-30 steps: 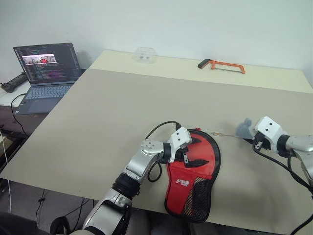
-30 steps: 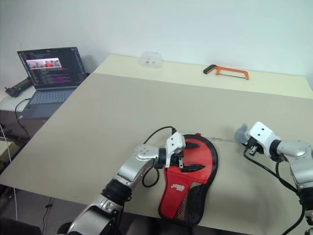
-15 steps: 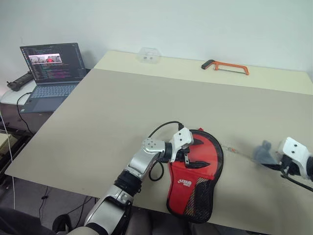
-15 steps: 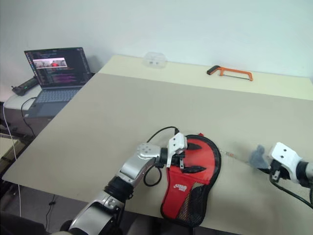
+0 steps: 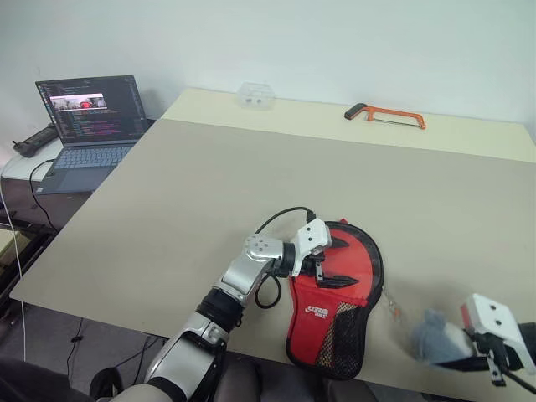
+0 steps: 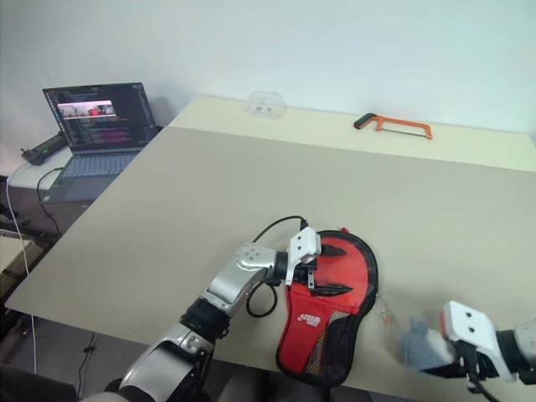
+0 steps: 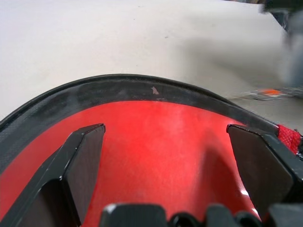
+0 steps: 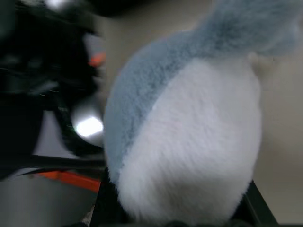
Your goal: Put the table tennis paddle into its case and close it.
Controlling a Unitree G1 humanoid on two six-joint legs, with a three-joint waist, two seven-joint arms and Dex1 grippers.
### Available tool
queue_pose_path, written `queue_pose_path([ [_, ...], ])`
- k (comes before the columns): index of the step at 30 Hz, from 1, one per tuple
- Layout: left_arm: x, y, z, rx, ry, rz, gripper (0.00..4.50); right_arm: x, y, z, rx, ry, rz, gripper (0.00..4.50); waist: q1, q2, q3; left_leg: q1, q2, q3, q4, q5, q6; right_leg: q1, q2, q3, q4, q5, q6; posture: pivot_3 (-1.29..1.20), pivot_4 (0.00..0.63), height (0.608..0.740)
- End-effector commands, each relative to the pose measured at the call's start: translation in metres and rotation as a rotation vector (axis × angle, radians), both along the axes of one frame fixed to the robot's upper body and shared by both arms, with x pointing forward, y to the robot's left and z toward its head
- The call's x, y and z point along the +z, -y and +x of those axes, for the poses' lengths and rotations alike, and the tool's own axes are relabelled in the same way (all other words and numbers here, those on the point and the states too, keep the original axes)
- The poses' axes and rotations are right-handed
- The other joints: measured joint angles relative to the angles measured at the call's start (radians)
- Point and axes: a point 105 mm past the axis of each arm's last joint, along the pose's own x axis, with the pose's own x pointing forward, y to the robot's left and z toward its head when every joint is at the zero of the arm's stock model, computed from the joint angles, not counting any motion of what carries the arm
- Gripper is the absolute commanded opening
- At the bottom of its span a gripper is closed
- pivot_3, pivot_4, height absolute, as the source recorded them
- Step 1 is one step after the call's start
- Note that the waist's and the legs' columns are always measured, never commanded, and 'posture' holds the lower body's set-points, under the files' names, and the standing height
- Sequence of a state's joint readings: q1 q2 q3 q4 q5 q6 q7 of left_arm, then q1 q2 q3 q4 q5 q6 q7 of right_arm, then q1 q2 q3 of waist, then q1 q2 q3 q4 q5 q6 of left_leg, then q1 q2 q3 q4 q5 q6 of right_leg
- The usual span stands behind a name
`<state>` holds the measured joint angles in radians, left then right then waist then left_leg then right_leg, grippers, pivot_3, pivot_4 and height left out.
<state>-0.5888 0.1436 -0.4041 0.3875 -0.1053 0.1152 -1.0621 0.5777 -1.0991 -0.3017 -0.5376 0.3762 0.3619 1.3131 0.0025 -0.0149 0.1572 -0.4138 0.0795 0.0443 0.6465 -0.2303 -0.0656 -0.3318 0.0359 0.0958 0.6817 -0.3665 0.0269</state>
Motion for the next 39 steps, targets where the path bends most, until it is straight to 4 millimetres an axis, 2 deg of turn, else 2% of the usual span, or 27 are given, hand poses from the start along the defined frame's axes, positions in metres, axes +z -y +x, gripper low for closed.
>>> queue_pose_path([
  [1,-0.018,-0.007,0.001,0.015,-0.035,0.067,4.50,-0.003,-0.034,-0.037,0.171,-0.124,0.078,0.96,0.000,0.000,0.000,0.000,0.000,0.000,0.000,0.000,0.000,0.000,0.000,0.000,0.000,0.000,0.000,0.00,0.150,0.740],
  [4,-0.020,-0.006,0.000,0.003,-0.037,0.079,4.50,-0.005,-0.051,-0.057,0.249,-0.176,0.114,0.96,0.000,0.000,0.000,-0.001,0.000,-0.001,0.000,0.000,0.000,0.000,0.000,-0.001,-0.001,0.000,0.000,0.00,0.150,0.740],
  [9,-0.023,-0.005,-0.001,-0.017,-0.032,0.100,4.50,-0.008,-0.070,-0.073,0.337,-0.207,0.146,0.96,-0.002,-0.002,-0.002,0.000,0.000,-0.002,0.001,0.000,0.000,0.000,0.000,-0.001,0.000,0.000,0.000,0.00,0.150,0.740],
  [14,-0.019,-0.003,0.001,-0.020,-0.022,0.103,4.50,-0.010,-0.081,-0.077,0.374,-0.212,0.157,0.96,-0.004,-0.005,-0.002,0.001,-0.001,-0.003,0.001,0.000,0.000,0.003,0.000,-0.002,0.000,0.000,0.000,0.00,0.150,0.740],
  [20,-0.019,-0.004,0.003,-0.016,-0.011,0.112,4.50,-0.014,-0.085,-0.082,0.406,-0.234,0.152,0.96,-0.005,-0.005,-0.002,0.006,-0.001,-0.004,0.001,0.000,0.000,0.007,0.000,-0.003,0.000,0.000,0.001,0.00,0.150,0.740],
  [24,-0.019,-0.004,0.005,-0.012,-0.007,0.113,4.50,-0.017,-0.076,-0.067,0.356,-0.192,0.115,0.96,-0.006,-0.006,-0.001,0.011,-0.001,-0.004,0.000,0.000,0.001,0.012,0.000,-0.003,-0.001,-0.001,0.001,0.00,0.150,0.740],
  [28,-0.019,-0.003,0.008,-0.006,-0.003,0.107,4.50,-0.007,-0.050,-0.028,0.238,-0.083,0.052,0.96,-0.009,-0.008,0.000,0.014,-0.001,-0.004,0.000,0.000,0.001,0.015,0.000,-0.002,-0.001,-0.001,0.002,0.00,0.150,0.740],
  [31,-0.018,-0.002,0.008,-0.003,0.001,0.102,4.50,0.002,-0.033,-0.008,0.183,-0.023,0.015,0.96,-0.011,-0.008,0.000,0.015,-0.001,-0.004,0.000,0.000,0.002,0.015,-0.001,-0.001,-0.001,0.000,0.003,0.00,0.150,0.740],
  [36,-0.016,0.000,0.010,0.000,0.006,0.088,4.50,0.010,-0.019,0.012,0.126,0.033,-0.011,0.96,-0.009,-0.008,0.000,0.014,-0.002,-0.004,0.000,0.001,0.002,0.015,-0.001,-0.002,-0.001,0.000,0.002,0.00,0.150,0.740],
  [37,-0.016,0.000,0.010,0.002,0.007,0.086,4.50,0.009,-0.018,0.011,0.127,0.016,-0.018,1.68,-0.008,-0.008,0.000,0.014,-0.002,-0.004,0.000,0.001,0.002,0.015,-0.001,-0.002,-0.001,0.000,0.002,0.00,0.150,0.740],
  [39,-0.012,0.000,0.012,0.007,0.019,0.074,4.50,0.005,-0.014,0.008,0.133,-0.021,-0.031,2.28,-0.008,-0.008,0.000,0.014,-0.002,-0.004,0.000,0.001,0.002,0.015,-0.001,-0.002,-0.001,0.000,0.002,0.00,0.150,0.740],
])
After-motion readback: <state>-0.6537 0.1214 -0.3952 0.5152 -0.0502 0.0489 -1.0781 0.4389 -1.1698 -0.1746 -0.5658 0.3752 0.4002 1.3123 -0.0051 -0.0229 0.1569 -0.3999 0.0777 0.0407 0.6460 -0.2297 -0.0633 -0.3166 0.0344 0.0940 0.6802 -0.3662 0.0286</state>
